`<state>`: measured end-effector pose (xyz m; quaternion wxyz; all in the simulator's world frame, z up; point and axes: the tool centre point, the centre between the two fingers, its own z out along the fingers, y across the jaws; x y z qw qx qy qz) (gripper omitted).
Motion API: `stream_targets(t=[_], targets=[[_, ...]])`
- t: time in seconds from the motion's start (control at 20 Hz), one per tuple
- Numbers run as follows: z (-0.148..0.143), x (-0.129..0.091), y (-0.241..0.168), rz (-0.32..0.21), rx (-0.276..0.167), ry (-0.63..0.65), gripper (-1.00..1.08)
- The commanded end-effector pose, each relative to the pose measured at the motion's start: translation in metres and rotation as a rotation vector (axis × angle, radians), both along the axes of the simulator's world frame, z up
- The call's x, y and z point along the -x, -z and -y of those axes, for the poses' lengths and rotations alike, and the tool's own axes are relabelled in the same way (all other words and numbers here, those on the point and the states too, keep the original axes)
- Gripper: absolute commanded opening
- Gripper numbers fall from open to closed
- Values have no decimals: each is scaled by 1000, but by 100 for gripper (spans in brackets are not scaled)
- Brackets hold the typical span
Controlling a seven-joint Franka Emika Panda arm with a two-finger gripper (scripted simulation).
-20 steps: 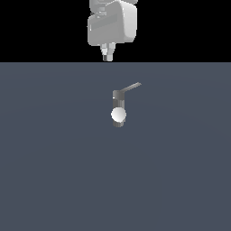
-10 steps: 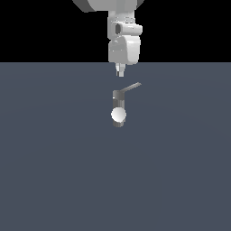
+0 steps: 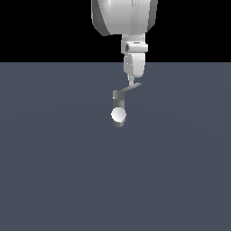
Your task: Turn on the faucet by rotating a designated handle.
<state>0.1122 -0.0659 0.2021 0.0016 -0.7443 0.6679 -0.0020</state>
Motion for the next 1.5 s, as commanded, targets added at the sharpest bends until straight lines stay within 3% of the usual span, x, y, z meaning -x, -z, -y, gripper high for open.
stream_targets(t=[0.0, 0.75, 1.45], targets=[[13, -6, 9, -4, 1, 48, -100], [30, -15, 20, -5, 0, 114, -100], [33, 21, 20, -5, 0, 114, -100]])
